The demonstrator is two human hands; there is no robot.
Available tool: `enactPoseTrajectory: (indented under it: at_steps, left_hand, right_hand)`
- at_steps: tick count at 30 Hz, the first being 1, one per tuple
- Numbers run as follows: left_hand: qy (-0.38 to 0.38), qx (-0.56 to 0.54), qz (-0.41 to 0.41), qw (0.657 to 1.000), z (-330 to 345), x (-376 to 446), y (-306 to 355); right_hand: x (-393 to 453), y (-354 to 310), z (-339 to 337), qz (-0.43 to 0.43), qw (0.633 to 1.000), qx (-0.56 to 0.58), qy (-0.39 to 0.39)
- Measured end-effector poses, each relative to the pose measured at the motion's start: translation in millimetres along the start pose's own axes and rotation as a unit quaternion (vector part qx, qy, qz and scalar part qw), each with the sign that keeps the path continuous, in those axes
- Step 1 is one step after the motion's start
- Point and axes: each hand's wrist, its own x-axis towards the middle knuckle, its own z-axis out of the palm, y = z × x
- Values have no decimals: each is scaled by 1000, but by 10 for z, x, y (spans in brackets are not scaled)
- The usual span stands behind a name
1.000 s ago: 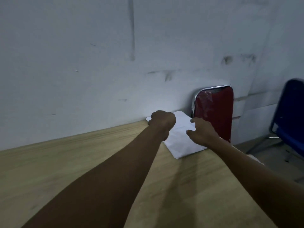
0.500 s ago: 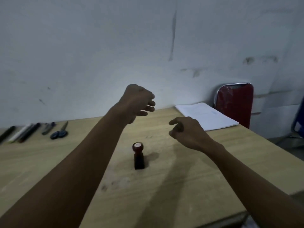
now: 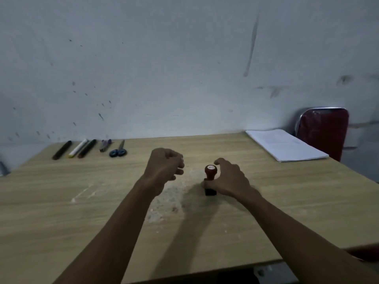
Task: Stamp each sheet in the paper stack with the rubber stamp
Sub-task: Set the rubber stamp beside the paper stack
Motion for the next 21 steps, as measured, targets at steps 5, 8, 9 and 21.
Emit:
enactPoseTrajectory:
  at_steps: [5,8,9,21]
  left_hand:
    - [3,-6,-31,999,-48,-26,-361]
    - [-6,-10,-42,999,-20,-20,-517]
    - [-8,-12,-43,999,-10,-22,-555]
    - [-104,49,88,989,-15,-37,-726]
  right_hand:
    - [-101,-31,301,71,995,-29,69]
    - [-87,-42,414,74,992,-41,97]
    - [-81,-50,425,73,991,-41,104]
    - [-158,-62,209,134,874,464,-40]
